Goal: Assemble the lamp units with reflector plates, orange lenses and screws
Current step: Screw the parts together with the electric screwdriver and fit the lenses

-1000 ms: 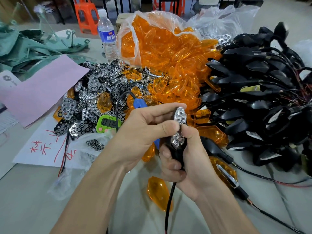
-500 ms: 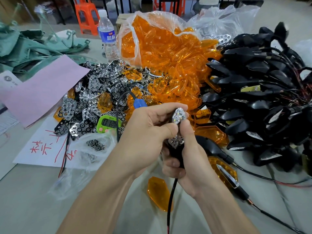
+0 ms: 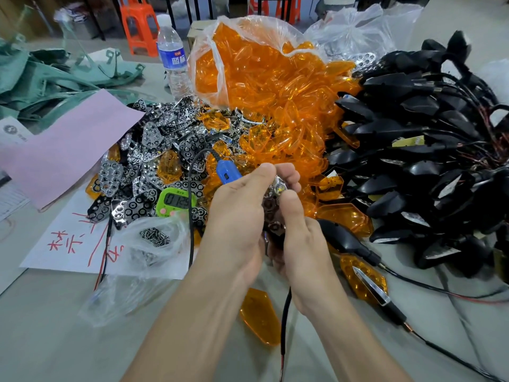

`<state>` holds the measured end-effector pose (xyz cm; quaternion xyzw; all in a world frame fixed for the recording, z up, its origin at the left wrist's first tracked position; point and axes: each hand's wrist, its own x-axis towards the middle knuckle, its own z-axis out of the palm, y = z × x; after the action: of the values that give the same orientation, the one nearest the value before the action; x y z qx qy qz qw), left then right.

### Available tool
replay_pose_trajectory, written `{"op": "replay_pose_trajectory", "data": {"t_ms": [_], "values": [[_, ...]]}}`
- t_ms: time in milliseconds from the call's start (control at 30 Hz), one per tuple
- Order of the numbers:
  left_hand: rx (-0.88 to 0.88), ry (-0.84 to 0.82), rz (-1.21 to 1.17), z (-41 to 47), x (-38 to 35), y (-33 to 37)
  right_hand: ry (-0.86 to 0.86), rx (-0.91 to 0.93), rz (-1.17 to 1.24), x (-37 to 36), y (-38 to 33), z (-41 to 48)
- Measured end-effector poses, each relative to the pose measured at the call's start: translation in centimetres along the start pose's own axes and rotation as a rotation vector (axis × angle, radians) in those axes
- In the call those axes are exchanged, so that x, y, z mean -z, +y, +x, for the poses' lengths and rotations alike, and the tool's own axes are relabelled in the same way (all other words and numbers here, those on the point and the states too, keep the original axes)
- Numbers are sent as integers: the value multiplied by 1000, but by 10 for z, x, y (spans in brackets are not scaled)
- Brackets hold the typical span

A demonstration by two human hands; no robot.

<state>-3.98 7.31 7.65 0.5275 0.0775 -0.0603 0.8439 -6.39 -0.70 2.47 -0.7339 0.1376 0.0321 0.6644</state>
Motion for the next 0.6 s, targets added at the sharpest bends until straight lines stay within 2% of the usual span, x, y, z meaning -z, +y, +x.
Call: {"op": "replay_pose_trajectory", "data": {"t_ms": [133,267,333,400,467,600], "values": [[-60,0,5,0,0,-5,61,-25,-12,-1,2,-3],[-15,30,-14,7,3,-13,63,-163,26,-7,3,-5],[45,47,5,15,5,-15,36,-246,140,-7,5,-4],[61,57,31,23,10,-17,-72,-266,355,-4,2,-4],[-46,66,147,29,18,-20,-147,-277,496,1,-1,-2],[-397,12,576,31,39,-17,-149,-299,491,5,-1,2]]}}
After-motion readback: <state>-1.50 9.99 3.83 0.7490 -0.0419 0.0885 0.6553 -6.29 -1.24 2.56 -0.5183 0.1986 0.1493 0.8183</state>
